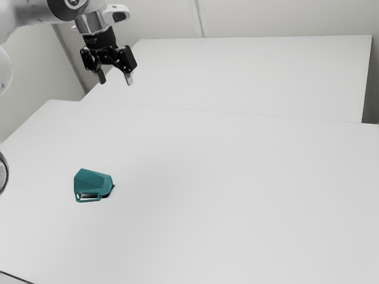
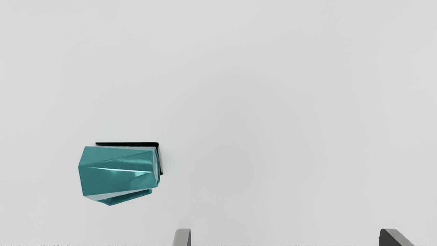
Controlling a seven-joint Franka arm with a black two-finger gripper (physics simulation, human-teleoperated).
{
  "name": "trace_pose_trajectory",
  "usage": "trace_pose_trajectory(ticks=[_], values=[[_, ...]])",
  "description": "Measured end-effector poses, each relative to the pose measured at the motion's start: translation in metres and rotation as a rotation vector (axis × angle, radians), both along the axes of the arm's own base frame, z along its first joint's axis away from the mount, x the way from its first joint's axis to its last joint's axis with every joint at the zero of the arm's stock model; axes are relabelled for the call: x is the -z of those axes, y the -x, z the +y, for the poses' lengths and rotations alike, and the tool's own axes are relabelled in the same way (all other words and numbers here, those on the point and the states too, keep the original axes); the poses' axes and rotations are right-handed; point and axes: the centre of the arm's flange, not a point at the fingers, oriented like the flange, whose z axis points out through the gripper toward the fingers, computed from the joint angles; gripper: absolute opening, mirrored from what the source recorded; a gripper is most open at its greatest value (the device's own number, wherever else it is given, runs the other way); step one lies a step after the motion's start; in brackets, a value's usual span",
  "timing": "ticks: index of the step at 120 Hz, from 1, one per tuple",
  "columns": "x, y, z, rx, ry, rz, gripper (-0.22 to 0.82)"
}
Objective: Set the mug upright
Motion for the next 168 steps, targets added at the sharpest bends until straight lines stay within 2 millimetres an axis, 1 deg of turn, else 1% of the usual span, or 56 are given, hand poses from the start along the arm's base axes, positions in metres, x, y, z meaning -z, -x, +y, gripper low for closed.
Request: trace_pose_trajectory(ticks=[16, 21, 25, 56, 67, 80, 92, 103, 122, 135, 147, 153, 161, 168], values=[[0.005, 0.001, 0.001, -0.002, 0.001, 0.027, 0.60], [0.013, 0.001, 0.003, -0.009, 0.008, 0.049, 0.60], [0.020, 0.001, 0.010, -0.024, 0.016, 0.068, 0.60], [0.064, 0.008, 0.094, -0.194, 0.081, 0.163, 0.60], [0.085, 0.016, 0.134, -0.268, 0.126, 0.202, 0.60], [0.106, 0.027, 0.173, -0.327, 0.180, 0.231, 0.60], [0.125, 0.040, 0.203, -0.365, 0.236, 0.250, 0.60], [0.148, 0.055, 0.230, -0.399, 0.307, 0.261, 0.60], [0.186, 0.083, 0.270, -0.440, 0.426, 0.264, 0.60], [0.211, 0.093, 0.283, -0.434, 0.495, 0.262, 0.60], [0.237, 0.099, 0.286, -0.414, 0.552, 0.260, 0.60], [0.249, 0.104, 0.291, -0.410, 0.577, 0.258, 0.60], [0.262, 0.107, 0.295, -0.395, 0.601, 0.252, 0.60], [0.271, 0.110, 0.301, -0.386, 0.618, 0.239, 0.60]])
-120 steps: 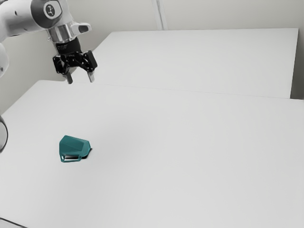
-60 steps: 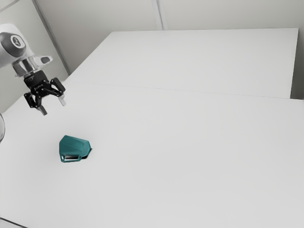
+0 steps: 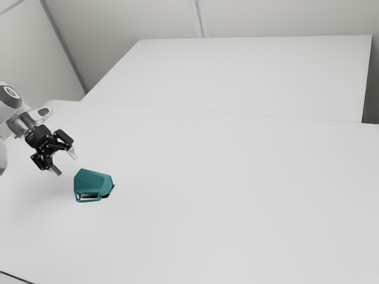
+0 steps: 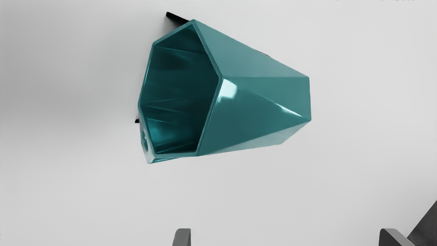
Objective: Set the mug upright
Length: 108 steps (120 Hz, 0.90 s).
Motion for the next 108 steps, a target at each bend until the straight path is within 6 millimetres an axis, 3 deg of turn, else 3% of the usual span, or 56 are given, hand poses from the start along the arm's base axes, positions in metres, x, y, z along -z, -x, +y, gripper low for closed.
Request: trace_pose_trajectory(ticks=[54, 87, 108], values=[[0.038, -0.005, 0.019, 0.122, 0.041, -0.200, 0.60], [0.058, -0.013, 0.019, 0.179, 0.070, -0.272, 0.60], [0.060, -0.017, 0.013, 0.181, 0.121, -0.346, 0.60]])
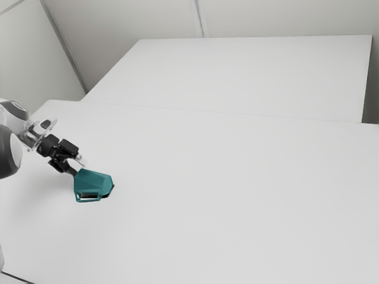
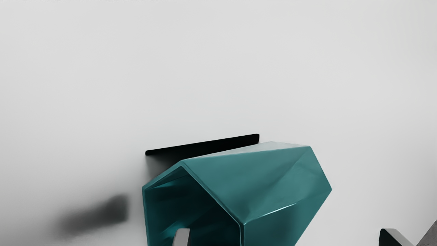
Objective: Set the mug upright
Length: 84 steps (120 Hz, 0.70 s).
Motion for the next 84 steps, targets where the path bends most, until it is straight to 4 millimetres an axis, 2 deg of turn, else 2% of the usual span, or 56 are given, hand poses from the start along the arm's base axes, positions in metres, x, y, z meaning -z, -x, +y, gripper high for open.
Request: trace_pose_trajectory(ticks=[36, 68, 84], values=[[0.013, 0.008, -0.001, 0.023, 0.054, -0.035, 0.60], [0.027, 0.011, -0.010, 0.034, 0.106, -0.057, 0.60], [0.032, 0.004, -0.023, 0.054, 0.131, -0.074, 0.60]])
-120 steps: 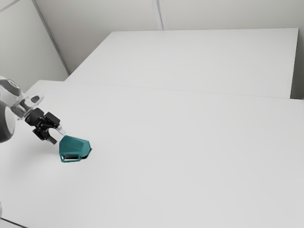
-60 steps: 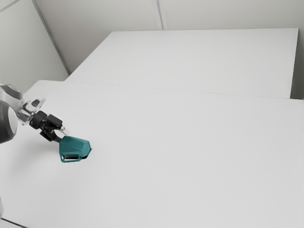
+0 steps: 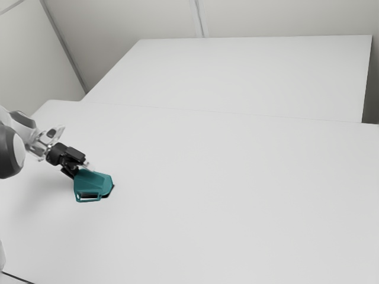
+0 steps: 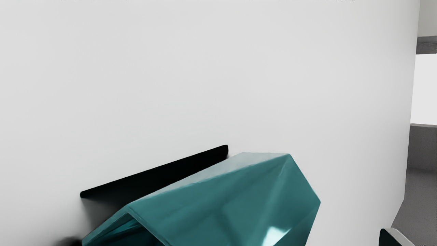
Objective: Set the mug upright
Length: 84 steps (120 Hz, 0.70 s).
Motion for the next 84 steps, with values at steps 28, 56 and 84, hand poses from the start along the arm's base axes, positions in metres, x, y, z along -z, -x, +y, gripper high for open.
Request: trace_pose_trajectory(ticks=[28, 56, 84], values=[[0.003, -0.006, -0.007, 0.006, 0.024, -0.030, 0.24], [0.003, -0.012, -0.014, 0.015, 0.044, -0.072, -0.04], [-0.007, -0.024, -0.029, 0.047, 0.053, -0.118, -0.13]])
